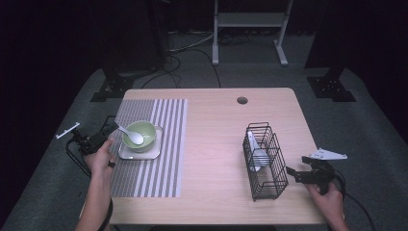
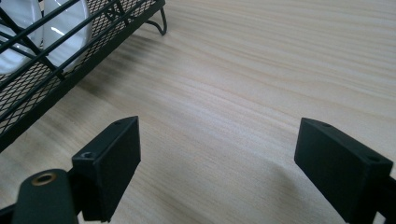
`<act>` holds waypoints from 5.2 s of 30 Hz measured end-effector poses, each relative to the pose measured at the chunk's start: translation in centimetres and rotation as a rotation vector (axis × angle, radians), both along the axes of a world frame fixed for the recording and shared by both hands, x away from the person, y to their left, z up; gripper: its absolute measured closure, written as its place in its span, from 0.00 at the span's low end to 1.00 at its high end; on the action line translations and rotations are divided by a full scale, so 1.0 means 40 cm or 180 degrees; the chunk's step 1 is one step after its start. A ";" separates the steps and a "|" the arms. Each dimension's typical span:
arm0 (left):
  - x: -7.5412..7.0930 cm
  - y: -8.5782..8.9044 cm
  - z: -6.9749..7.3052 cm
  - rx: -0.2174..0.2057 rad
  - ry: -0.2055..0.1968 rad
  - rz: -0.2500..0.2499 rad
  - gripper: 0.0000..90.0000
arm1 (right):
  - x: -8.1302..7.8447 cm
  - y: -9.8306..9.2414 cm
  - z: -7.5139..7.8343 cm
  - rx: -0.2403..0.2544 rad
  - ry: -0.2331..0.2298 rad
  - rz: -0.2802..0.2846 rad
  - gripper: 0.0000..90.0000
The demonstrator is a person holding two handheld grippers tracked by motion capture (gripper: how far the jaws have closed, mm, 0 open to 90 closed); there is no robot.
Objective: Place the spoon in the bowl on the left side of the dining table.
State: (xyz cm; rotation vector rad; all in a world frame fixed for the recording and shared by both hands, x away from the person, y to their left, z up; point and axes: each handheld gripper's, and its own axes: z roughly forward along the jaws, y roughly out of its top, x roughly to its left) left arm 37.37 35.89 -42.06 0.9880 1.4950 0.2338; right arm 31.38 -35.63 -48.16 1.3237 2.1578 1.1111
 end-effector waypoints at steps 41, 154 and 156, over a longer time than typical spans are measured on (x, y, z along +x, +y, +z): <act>-0.006 0.043 -0.083 -0.0220 0.0184 0.0139 0.89 | 0.002 0.004 -0.001 -0.0029 0.0011 0.0001 0.15; -0.134 -0.189 -0.002 0.0910 0.0177 -0.0893 0.11 | 0.001 -0.001 0.002 0.0014 -0.0016 -0.0015 0.15; -0.135 -0.197 -0.003 0.0910 0.0174 -0.0920 0.11 | 0.000 -0.001 0.002 0.0018 -0.0016 -0.0020 0.15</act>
